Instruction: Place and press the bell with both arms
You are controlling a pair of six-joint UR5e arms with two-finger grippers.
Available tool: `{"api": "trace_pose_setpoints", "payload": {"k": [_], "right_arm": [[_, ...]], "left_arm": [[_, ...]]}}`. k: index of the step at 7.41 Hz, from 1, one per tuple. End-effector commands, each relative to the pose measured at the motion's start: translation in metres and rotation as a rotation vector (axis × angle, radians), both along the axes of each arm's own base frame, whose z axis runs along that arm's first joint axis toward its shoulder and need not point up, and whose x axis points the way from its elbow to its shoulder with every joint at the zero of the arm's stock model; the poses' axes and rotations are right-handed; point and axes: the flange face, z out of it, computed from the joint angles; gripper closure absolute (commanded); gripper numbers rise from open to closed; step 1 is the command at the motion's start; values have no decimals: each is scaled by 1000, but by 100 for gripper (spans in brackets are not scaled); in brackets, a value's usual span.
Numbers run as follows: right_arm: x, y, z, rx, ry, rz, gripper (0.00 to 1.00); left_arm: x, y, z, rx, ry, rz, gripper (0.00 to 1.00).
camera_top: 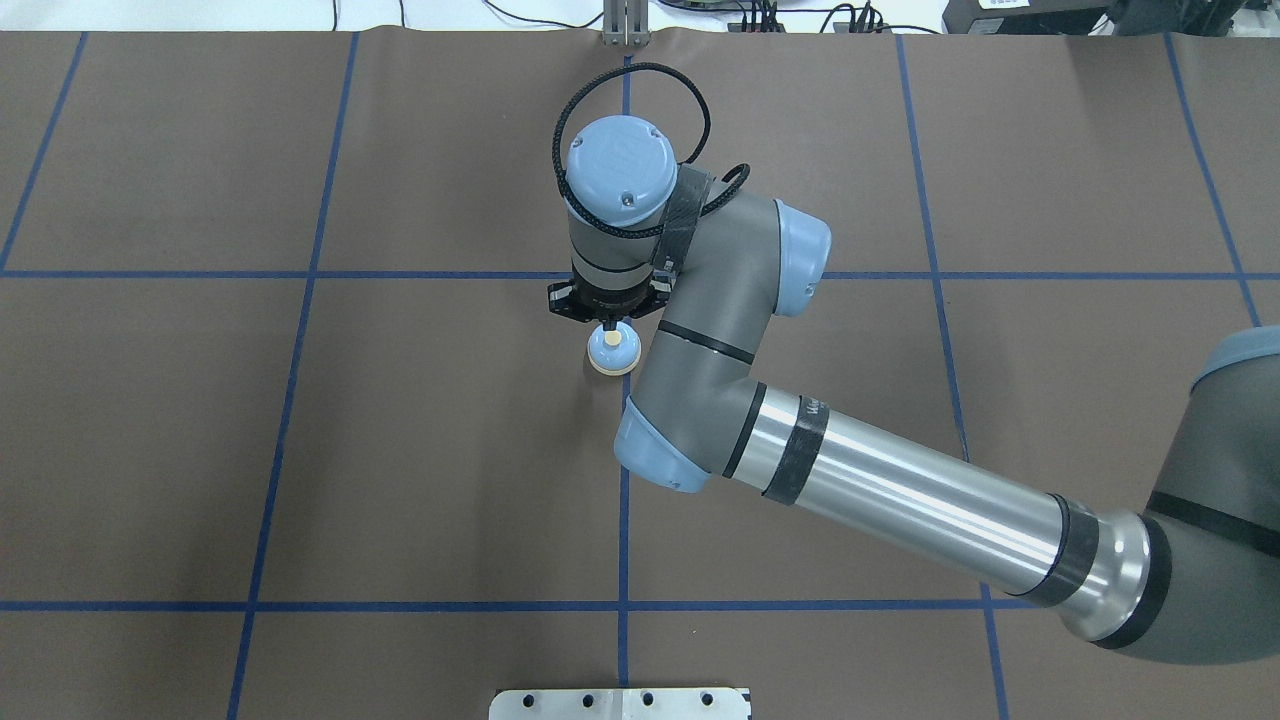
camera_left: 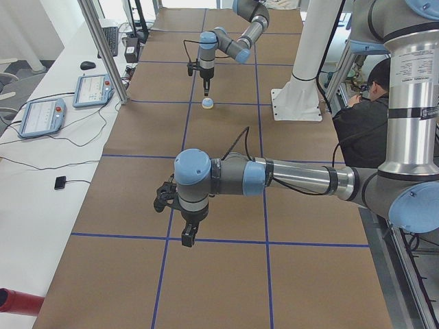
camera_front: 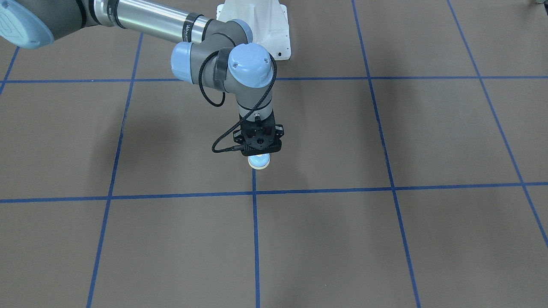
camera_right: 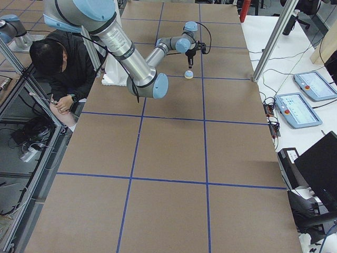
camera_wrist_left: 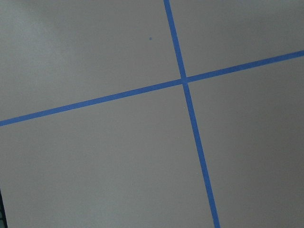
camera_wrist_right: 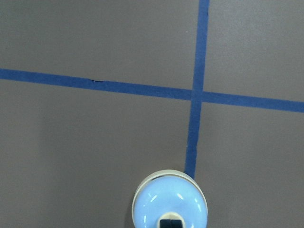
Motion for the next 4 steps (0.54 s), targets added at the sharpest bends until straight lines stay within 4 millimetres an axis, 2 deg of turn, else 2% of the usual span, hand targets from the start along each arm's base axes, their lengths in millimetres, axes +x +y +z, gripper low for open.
{"api": "trace_pose_setpoints", "payload": {"k": [1,2,3,4], "right_arm": [[50,-20,6,11,-32,43,2],[87,-34,19,9,-42,79,0],[136,-55,45,0,-57,52,0],[197,-76,81,40,-58,-5,0]], "left_arm": [[0,0,1,-1,0,0,0],[0,0,1,-1,0,0,0],[-1,1,6,-18,1,-8,0],[2,9,13,-67,30,-44,0]]}}
